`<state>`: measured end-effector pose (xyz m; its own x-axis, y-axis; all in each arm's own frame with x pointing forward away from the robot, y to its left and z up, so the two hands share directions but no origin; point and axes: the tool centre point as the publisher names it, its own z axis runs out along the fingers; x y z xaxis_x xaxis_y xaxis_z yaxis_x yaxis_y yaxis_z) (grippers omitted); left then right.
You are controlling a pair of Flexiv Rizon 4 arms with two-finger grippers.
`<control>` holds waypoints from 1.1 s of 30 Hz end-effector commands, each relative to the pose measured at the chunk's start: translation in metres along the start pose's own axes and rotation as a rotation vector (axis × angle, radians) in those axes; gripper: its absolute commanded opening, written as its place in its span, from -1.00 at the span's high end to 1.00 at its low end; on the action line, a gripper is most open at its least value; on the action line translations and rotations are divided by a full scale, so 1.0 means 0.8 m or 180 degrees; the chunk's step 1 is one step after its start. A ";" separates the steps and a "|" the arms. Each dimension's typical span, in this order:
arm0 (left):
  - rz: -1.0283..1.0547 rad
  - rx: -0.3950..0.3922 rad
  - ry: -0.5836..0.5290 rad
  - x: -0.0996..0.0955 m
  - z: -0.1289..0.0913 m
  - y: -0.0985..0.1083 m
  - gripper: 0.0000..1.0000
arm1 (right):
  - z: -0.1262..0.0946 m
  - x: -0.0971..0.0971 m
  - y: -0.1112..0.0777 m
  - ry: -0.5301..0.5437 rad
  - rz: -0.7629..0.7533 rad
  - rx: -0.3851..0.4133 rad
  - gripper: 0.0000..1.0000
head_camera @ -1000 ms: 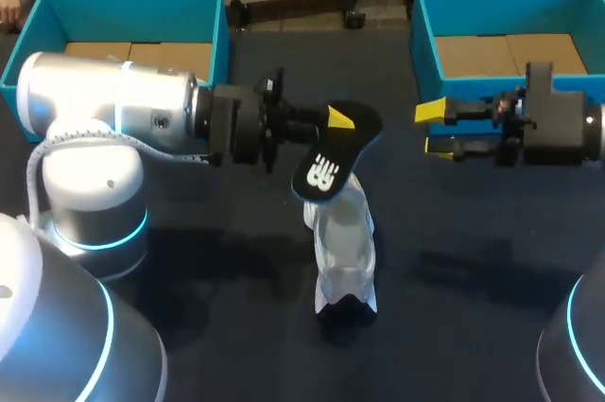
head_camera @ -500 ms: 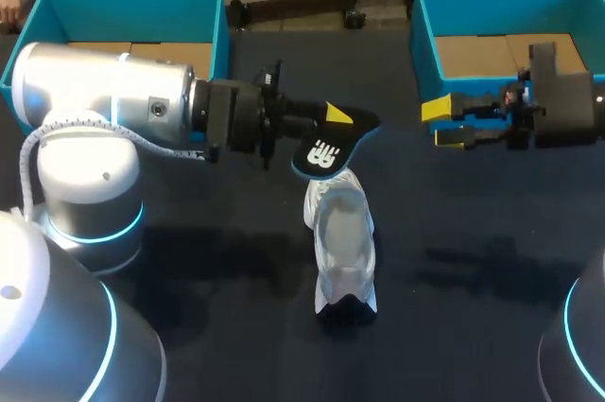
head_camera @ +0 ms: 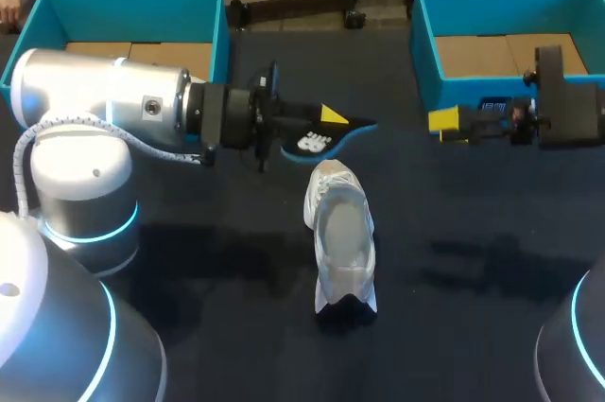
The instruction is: Take the shoe out of the shoebox, open the shoe tongue, remove and reinsert the insole, then place the shoe into the shoebox
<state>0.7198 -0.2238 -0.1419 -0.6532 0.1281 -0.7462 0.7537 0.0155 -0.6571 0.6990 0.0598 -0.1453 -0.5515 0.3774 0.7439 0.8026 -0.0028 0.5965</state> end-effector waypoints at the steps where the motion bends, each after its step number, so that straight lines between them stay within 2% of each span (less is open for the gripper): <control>1: -0.0085 0.0054 -0.0072 0.007 -0.021 -0.007 1.00 | -0.014 -0.010 -0.011 -0.0056 -0.0239 -0.0016 -1.00; 7: -0.0182 0.0167 -0.0203 0.003 -0.035 -0.015 1.00 | -0.020 -0.021 -0.021 -0.0161 -0.0573 0.0176 -1.00; 15: -0.0348 0.0296 -0.0339 -0.002 -0.047 -0.034 1.00 | -0.008 -0.028 -0.039 -0.0128 -0.1174 0.0459 -1.00; 18: -0.0385 0.0299 -0.0354 -0.002 -0.048 -0.037 1.00 | -0.002 -0.030 -0.047 -0.0299 -0.1427 0.0616 -1.00; 33: -0.0817 0.0438 -0.0434 0.002 -0.053 -0.059 1.00 | -0.002 -0.030 -0.047 -0.0299 -0.1427 0.0616 -1.00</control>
<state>0.6903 -0.1855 -0.1060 -0.8291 0.0059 -0.5591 0.5553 -0.1078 -0.8246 0.6812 0.0482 -0.1849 -0.8372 0.3824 0.3909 0.5221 0.3465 0.7793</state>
